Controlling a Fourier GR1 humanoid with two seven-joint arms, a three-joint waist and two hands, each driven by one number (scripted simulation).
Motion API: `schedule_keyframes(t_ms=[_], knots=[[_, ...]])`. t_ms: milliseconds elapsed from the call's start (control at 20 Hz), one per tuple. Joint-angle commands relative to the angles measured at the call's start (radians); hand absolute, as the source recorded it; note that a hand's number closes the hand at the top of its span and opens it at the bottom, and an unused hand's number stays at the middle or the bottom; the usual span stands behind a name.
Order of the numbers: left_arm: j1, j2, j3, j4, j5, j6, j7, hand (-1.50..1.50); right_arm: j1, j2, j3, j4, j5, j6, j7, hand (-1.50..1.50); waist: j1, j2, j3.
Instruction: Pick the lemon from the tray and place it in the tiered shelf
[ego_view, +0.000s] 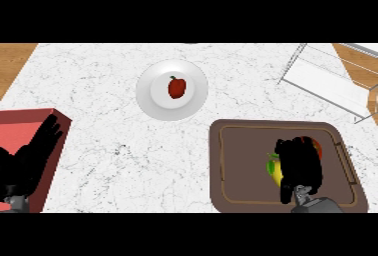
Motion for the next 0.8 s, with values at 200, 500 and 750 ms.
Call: schedule_keyframes(t_ms=[200,500,750], knots=[[-0.009,-0.023,0.011,0.061,-0.039,-0.03,-0.05,0.0,0.008,-0.022,0.008,0.056,0.063,-0.055,-0.052,1.5,-0.003,0.01,0.01],[-0.03,-0.039,0.022,0.036,-0.057,-0.011,-0.022,0.0,-0.007,0.011,0.035,-0.007,0.121,-0.127,-0.047,1.5,-0.003,0.01,0.01],[-0.025,-0.059,-0.003,0.022,-0.073,0.004,-0.009,0.0,-0.271,0.026,-0.248,0.16,-0.156,-0.09,-0.169,1.5,0.015,0.018,0.011]])
